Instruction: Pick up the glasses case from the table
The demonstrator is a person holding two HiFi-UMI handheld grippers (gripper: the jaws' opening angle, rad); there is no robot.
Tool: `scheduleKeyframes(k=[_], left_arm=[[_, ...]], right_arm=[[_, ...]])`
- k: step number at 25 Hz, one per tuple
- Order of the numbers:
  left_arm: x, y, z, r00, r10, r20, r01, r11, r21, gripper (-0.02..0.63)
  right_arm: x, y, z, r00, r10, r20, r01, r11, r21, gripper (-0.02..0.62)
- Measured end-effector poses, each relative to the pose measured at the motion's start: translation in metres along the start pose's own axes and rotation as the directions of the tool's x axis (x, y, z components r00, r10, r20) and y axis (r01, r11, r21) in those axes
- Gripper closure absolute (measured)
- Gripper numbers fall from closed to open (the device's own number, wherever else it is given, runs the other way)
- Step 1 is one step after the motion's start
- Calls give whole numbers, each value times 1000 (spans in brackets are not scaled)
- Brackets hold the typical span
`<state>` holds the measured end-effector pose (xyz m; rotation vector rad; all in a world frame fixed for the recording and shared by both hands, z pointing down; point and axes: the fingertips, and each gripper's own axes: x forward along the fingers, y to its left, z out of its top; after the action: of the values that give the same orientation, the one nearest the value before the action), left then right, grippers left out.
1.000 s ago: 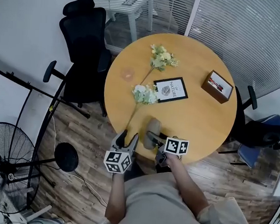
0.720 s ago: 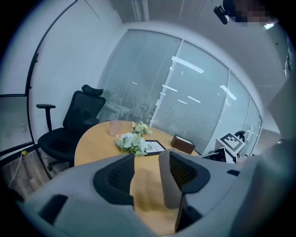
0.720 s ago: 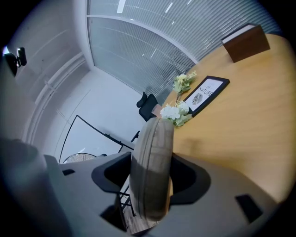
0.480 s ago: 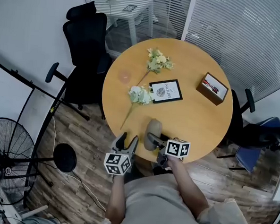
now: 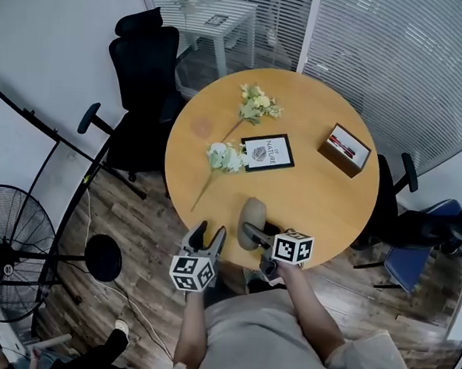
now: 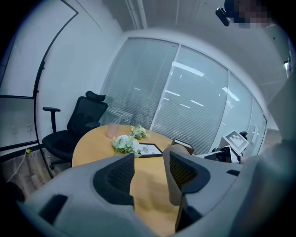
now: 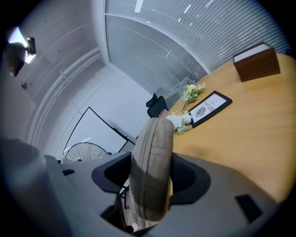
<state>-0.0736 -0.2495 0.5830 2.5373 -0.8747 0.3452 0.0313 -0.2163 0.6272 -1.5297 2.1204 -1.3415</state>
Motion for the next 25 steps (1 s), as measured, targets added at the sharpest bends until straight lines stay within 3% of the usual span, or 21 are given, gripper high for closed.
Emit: scheduleKeyframes(k=[13,25], left_arm=[[-12,-17,-13,997,68,37,-67,998,-20,373],[-15,-17,-4,996,77,39,-77,997,11,373]], right_arm=[[-16,1,5,998,49,-35,-51,997,-64,344],[-15,11,11,996,84,-31,-86,992,-88,344]])
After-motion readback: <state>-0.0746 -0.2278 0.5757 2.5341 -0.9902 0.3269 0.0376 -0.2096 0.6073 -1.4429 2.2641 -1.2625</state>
